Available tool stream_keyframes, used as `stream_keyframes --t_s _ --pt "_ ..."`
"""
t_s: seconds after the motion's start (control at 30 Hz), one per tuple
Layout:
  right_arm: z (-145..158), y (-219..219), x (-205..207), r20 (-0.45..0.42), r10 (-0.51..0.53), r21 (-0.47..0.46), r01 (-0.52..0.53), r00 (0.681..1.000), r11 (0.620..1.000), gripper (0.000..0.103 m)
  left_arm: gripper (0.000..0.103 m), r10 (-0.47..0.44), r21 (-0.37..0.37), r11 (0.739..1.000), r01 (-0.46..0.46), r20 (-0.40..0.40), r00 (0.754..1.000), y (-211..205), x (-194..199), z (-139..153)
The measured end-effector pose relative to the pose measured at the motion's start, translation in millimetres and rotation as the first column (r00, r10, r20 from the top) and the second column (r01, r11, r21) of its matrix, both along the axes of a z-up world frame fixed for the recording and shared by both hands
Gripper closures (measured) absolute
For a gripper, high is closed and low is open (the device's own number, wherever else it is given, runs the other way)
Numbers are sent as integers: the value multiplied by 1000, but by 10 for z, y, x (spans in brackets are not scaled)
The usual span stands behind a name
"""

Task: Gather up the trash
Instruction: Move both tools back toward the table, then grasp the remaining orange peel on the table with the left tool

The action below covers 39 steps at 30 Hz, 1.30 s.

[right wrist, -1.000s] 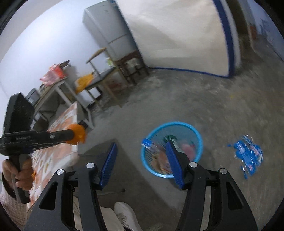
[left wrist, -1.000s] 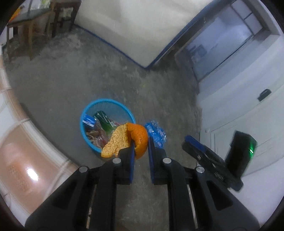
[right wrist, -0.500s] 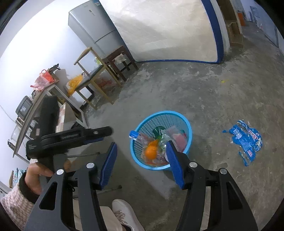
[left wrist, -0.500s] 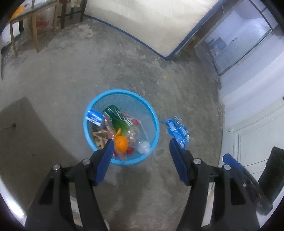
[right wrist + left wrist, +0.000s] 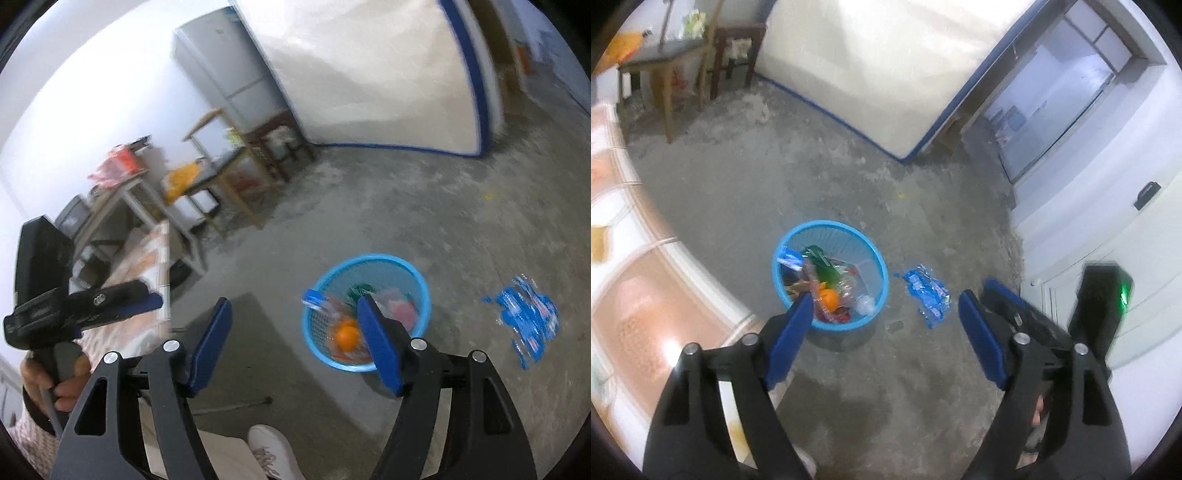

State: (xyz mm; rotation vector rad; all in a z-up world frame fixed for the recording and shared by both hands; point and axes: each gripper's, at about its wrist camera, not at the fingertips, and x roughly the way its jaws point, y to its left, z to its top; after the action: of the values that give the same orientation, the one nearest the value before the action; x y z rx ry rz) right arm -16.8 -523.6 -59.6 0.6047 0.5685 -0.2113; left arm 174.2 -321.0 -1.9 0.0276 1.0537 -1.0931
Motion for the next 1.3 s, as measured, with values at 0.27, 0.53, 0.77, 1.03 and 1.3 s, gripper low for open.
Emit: stream_keyframes --t_s 0.27,0.53,0.77,1.03,1.3 --pt "366 1048 709 71 380 -63 -376 922 925 28 20 239 -7 970 -243 226 944 2008 -90 542" --pt "314 2377 1321 41 708 -27 -708 705 706 28 19 284 162 925 -344 307 908 3347 72 363" --pt "358 2835 1489 23 771 -32 -770 637 637 28 19 220 232 927 -296 304 927 3559 300 21" --pt "282 2866 1608 -26 765 -7 -765 644 644 28 19 161 280 925 -257 324 932 3474 498 -140" --pt "210 2913 1697 -48 766 -3 -767 640 641 28 19 163 295 926 -236 252 954 3598 682 -289"
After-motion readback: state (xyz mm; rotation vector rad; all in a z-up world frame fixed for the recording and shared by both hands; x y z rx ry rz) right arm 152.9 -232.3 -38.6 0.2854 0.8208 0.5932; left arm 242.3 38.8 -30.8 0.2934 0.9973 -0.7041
